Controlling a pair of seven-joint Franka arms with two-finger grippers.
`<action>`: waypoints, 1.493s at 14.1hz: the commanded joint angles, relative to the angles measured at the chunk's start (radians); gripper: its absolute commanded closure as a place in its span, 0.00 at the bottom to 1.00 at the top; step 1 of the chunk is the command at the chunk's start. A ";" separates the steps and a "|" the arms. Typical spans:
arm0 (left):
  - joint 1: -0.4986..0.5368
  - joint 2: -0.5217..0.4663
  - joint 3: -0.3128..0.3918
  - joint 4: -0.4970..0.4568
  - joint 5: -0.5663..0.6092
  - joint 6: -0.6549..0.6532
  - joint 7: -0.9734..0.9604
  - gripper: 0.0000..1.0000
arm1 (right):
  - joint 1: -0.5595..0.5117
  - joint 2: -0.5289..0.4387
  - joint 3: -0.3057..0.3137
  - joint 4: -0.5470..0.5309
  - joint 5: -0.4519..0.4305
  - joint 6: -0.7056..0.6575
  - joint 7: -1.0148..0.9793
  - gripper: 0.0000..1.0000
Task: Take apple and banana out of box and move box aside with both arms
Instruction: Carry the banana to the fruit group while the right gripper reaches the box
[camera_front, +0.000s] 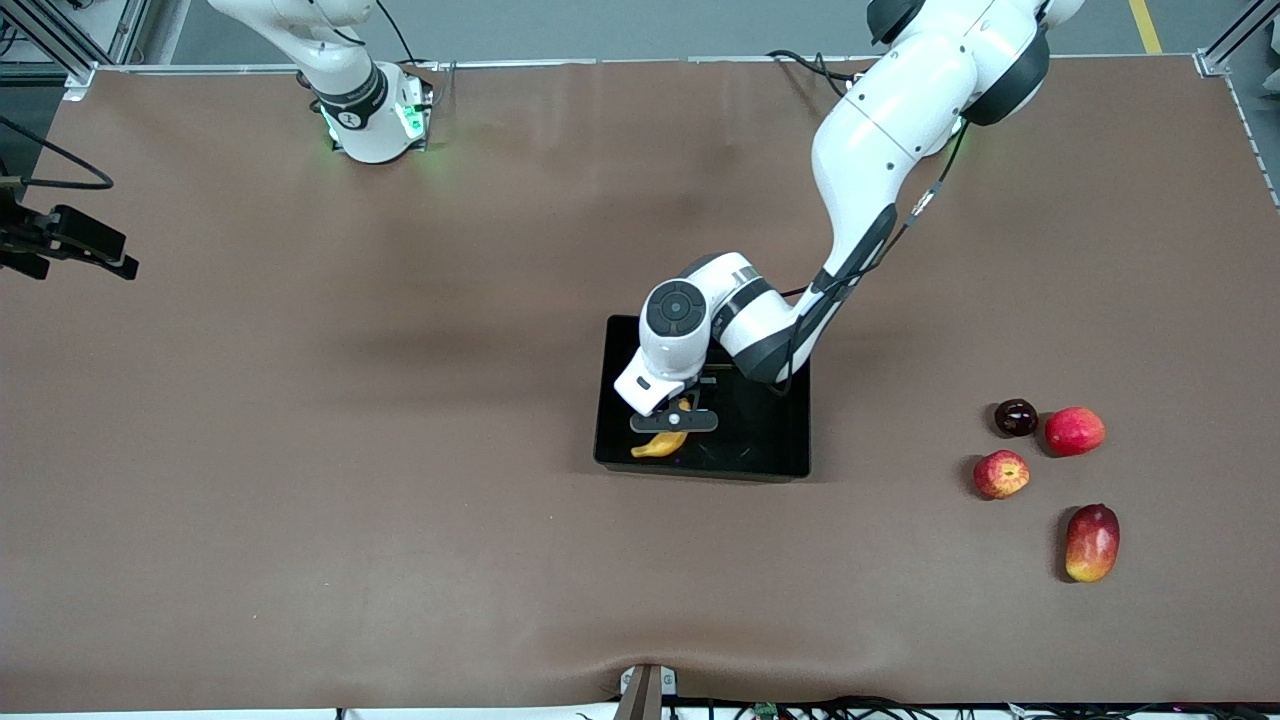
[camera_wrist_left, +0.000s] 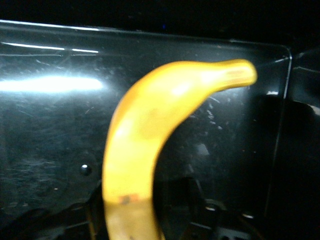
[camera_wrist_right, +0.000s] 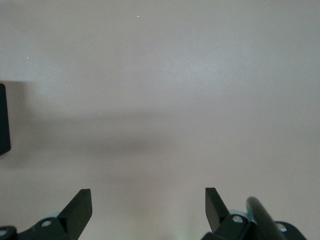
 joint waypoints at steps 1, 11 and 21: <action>-0.021 -0.015 0.014 0.025 0.050 0.001 -0.022 1.00 | -0.023 0.018 0.012 0.023 0.018 -0.006 -0.010 0.00; 0.072 -0.279 -0.003 0.017 -0.002 -0.277 0.099 1.00 | -0.048 0.105 0.015 0.019 0.018 -0.035 -0.009 0.00; 0.330 -0.364 0.006 0.014 -0.016 -0.423 0.425 1.00 | 0.299 0.317 0.020 0.023 0.147 0.270 0.387 0.00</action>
